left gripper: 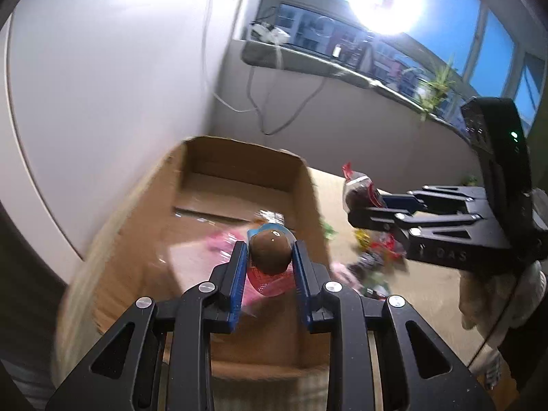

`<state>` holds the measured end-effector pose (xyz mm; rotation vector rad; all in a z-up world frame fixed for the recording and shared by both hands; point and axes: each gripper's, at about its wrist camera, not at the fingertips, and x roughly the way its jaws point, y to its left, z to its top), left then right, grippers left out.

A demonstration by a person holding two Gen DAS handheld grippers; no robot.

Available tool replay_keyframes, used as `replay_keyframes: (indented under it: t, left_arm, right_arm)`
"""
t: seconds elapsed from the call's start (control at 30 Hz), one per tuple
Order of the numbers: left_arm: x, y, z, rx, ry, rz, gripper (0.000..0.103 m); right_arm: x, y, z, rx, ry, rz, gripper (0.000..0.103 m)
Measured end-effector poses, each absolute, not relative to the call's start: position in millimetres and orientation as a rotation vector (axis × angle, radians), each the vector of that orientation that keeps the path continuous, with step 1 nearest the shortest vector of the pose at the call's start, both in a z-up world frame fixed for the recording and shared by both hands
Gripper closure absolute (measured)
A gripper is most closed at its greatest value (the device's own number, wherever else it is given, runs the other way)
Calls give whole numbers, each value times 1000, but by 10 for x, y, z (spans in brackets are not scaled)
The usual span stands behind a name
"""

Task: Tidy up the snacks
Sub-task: 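Carry egg and red pastry into the box with both tools and release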

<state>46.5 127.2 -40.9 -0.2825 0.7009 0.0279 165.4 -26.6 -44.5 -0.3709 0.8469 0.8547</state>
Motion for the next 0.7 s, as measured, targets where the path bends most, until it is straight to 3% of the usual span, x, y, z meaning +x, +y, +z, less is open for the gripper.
replay_keyframes:
  t: [0.7]
  left_arm:
    - [642,1638,-480,-314,720,100,76]
  right_arm:
    - [1779,244,-561,-423,870,895,67]
